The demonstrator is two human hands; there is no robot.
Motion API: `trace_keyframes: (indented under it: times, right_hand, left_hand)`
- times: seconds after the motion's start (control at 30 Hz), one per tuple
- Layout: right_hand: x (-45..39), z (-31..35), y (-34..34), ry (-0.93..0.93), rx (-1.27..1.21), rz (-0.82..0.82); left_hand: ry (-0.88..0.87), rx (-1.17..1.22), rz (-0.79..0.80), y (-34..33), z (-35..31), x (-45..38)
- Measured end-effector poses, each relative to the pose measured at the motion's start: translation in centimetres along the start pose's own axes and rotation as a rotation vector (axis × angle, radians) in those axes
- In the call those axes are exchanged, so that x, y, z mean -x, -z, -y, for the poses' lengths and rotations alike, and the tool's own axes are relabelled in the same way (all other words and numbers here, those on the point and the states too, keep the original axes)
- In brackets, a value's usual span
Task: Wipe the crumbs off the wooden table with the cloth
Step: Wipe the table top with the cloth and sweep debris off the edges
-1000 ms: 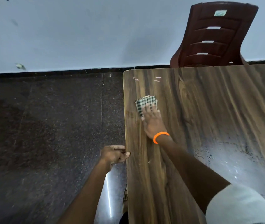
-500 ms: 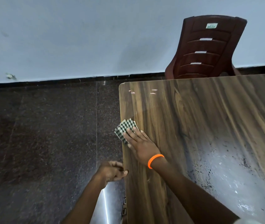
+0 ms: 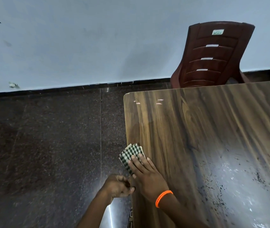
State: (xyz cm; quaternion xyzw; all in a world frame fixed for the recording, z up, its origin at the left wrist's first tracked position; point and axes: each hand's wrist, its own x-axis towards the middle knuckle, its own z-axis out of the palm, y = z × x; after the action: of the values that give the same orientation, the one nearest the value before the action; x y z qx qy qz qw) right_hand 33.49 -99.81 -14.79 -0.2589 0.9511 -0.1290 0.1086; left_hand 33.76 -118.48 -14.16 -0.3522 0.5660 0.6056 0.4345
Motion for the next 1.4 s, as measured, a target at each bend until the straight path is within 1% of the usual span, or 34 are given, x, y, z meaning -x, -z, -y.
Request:
trace_keyframes:
  times: [0.13, 0.23, 0.3, 0.4, 0.47, 0.6, 0.7, 0.73, 0.8, 0.9, 1.03, 1.1, 1.17, 1.27, 1.33, 1.4]
  right_hand:
    - [-5.2, -0.2, 2.1, -0.055, -0.014, 0.046]
    - [-9.6, -2.4, 3.9, -0.124, -0.052, 0.032]
    - [-11.3, -5.2, 5.0, -0.239, -0.051, 0.003]
    - [-10.6, -10.2, 6.3, -0.441, -0.075, -0.057]
    - [-8.5, -13.8, 6.9, -0.572, -0.091, -0.102]
    - [-5.4, -19.8, 8.4, -0.824, -0.185, -0.197]
    - [-7.4, -20.8, 9.0, -0.887, -0.175, -0.24]
    - [-8.6, -20.3, 9.0, -0.879, -0.167, -0.243]
    - [-11.1, -18.4, 8.8, -0.787, -0.128, -0.206]
    - [-13.5, -13.9, 7.6, -0.518, -0.048, -0.098]
    - [-10.1, -8.4, 5.2, -0.183, -0.079, -0.027]
    - [-7.9, -7.0, 4.1, -0.068, -0.059, -0.014]
    - [-7.3, -6.7, 3.6, -0.016, -0.02, -0.004]
    - [-9.4, -6.6, 4.1, 0.028, 0.027, 0.0]
    - [-12.1, -6.3, 4.6, 0.004, 0.014, -0.004]
    - [-15.3, -6.1, 5.1, -0.073, -0.03, -0.012]
  left_hand:
    - [0.029, -0.068, -0.015, -0.3, -0.8, 0.2]
    - [-0.016, -0.16, -0.004, -0.4, -1.7, 0.5]
    - [-0.092, -0.108, -0.067, -0.4, -2.9, 0.6]
    - [-0.24, -0.015, -0.209, -0.7, -5.6, 0.4]
    - [-0.295, -0.001, -0.262, -1.1, -7.0, 0.3]
    - [-0.324, -0.013, -0.351, -1.7, -7.9, -0.1]
    - [-0.314, -0.003, -0.38, -1.8, -7.8, -0.6]
    - [-0.313, -0.008, -0.387, -1.8, -7.8, -0.8]
    - [-0.301, -0.025, -0.386, -1.7, -7.9, -1.0]
    - [-0.271, -0.033, -0.357, -1.5, -8.5, -0.9]
    - [-0.246, -0.059, -0.326, -1.6, -9.0, -0.9]
    - [-0.233, -0.068, -0.3, -1.7, -9.3, -1.0]
    - [-0.219, -0.072, -0.266, -1.5, -9.7, -1.2]
    - [-0.184, -0.072, -0.213, -0.8, -10.0, -1.7]
    - [-0.153, -0.073, -0.163, -0.3, -10.3, -2.1]
    - [-0.136, -0.084, -0.117, 0.0, -10.4, -2.4]
